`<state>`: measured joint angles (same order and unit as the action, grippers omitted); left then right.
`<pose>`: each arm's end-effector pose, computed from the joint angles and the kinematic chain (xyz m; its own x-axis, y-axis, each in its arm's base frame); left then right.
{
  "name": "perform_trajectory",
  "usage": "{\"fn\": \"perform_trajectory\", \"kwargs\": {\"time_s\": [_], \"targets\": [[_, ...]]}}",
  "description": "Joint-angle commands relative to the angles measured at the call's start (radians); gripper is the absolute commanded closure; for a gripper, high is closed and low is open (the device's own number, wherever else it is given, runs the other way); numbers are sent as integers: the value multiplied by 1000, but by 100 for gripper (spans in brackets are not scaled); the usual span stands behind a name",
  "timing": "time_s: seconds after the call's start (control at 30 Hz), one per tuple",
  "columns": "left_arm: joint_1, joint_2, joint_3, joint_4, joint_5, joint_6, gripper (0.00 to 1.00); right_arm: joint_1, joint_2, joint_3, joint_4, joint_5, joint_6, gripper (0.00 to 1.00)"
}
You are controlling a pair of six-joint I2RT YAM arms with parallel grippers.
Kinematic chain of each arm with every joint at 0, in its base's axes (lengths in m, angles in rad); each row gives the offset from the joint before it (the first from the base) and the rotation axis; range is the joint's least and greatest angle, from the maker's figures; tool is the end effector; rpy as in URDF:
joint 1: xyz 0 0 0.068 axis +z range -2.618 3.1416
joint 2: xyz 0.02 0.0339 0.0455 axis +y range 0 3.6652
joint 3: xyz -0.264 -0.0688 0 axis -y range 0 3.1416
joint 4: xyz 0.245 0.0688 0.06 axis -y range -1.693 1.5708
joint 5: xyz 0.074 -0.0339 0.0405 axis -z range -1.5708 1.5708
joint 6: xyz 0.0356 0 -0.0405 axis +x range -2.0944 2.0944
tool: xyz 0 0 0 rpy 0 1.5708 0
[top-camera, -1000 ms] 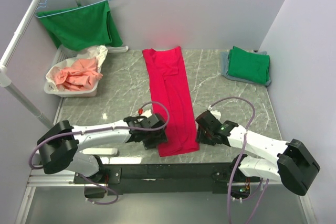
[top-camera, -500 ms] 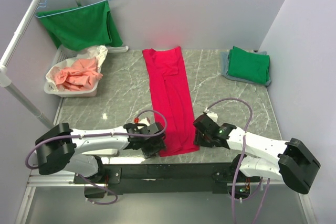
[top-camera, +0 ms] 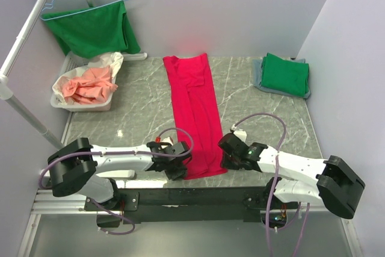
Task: Fold and stack the t-shirts
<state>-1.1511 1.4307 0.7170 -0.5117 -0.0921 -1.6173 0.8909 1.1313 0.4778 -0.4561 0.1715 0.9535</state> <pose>0.1027 -0.2221 0.1569 -0.8779 -0.4737 -0.0707 -0.4247 0.8382 -0.3422 0.1224 0.1418 0.1534 -0.9118 0.1502 -0.3822 0.0432 0.9606 0.2744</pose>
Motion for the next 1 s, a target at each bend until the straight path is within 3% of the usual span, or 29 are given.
{"fn": "perform_trajectory", "kwargs": {"time_s": [0.0,0.13,0.4,0.7,0.97], "targets": [[8,13,9,25,-3,-1,82,23,38,-30,-26,-13,33,74],[8,4,7,-4,-12,-9,99,34,35,-36,-35,-15,47,100],[5,-104,-19,-169,-132,-76,99,138,36,-28,-46,-21,100,100],[-31,-228,-113,-244,-146,-159,99,299,56,-5,-73,-26,192,100],[-75,-236,-56,-307,-220,-190,99,353,50,77,-151,49,235,100]]}}
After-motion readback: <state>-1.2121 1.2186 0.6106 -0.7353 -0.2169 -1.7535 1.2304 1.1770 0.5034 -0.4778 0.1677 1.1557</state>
